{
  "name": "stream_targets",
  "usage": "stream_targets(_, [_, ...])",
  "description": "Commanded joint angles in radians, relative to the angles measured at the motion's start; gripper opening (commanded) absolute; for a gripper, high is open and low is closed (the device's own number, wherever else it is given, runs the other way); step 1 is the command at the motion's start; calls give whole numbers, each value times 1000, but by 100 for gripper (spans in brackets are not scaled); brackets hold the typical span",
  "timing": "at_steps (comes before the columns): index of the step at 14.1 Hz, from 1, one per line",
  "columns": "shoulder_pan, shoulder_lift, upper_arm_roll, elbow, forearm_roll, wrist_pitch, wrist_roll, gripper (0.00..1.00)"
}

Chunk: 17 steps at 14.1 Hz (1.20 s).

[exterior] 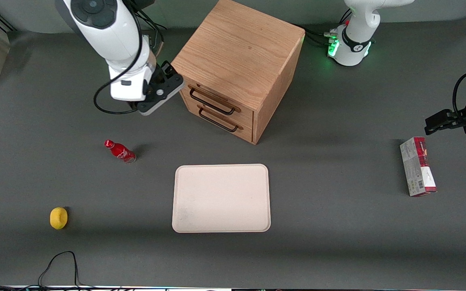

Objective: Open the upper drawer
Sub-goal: 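Move the right gripper toward the upper drawer's black handle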

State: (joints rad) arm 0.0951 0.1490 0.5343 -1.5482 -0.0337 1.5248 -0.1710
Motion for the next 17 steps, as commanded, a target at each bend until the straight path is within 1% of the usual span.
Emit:
stream_targets(1, [-5,35,36,30,-3,-32,-93,100])
stream_targets(3, [-5,46,43,28,49,-40,-96,100])
stream_targets(4, [-5,46,43,28,64,-40,-97,100])
stream_targets(6, [-5,49,43,24,66,-41,-117,100])
stream_targets(8, [-8,44,41,1,66,-40,-186,100])
stream_targets(13, [-9,107,38,-10,67,50,-323,100])
stream_targets(14, [-8,118,38,-12,78,73,-323,100])
stream_targets(16, [-8,142,36,-16,124,138,-326,100])
stream_targets(17, [-8,164,36,-16,126,158,-326,100])
